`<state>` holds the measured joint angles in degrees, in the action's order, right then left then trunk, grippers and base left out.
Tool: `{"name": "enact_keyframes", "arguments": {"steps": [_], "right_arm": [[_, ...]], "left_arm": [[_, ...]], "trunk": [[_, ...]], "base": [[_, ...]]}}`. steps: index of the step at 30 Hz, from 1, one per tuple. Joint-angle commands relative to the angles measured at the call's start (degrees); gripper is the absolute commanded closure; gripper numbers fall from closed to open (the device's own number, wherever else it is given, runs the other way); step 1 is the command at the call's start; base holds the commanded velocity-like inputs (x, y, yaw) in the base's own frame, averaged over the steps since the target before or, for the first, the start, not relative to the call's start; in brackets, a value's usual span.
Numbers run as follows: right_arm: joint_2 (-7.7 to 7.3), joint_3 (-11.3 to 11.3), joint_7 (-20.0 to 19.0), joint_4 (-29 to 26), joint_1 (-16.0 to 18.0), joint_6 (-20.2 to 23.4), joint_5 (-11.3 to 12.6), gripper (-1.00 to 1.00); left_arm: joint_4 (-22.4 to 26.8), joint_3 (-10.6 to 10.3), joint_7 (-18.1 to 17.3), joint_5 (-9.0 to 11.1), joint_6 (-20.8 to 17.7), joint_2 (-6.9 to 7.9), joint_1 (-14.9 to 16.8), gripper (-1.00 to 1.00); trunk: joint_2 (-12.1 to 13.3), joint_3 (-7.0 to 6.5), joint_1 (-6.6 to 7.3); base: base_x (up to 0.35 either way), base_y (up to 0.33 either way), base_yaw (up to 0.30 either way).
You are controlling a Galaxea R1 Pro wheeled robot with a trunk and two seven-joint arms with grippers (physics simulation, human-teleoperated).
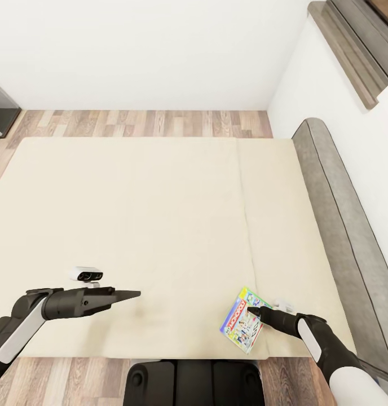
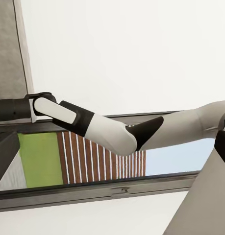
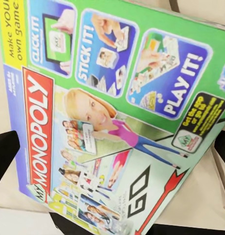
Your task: Put all the toys in the child's room - the three board games (two on the bed and one on the table), the two jigsaw puzzles on the table, and the tennis ball on the table - inside the toy box on the table in the child's room.
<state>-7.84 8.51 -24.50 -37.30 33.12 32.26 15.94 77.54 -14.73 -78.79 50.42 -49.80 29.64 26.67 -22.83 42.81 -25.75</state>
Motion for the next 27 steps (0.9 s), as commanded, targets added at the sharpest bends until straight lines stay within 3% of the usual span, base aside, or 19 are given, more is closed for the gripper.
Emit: {"name": "enact_keyframes", "arguments": {"steps": [1,27], "right_arm": [[0.02,0.19,-0.11,-0.05,0.02,0.45,0.23,-1.00],[0.08,0.19,-0.28,-0.05,0.02,0.51,0.23,-1.00]], "left_arm": [[-0.01,-0.15,0.03,0.38,-0.59,0.07,0.04,-1.00],[-0.01,-0.12,0.13,0.47,-0.56,0.07,0.04,-1.00]], "trunk": [[-0.09,0.06,-0.03],[-0.09,0.45,-0.03]], "base": [[0.000,0.000,0.000],[0.000,0.000,0.000]]}}
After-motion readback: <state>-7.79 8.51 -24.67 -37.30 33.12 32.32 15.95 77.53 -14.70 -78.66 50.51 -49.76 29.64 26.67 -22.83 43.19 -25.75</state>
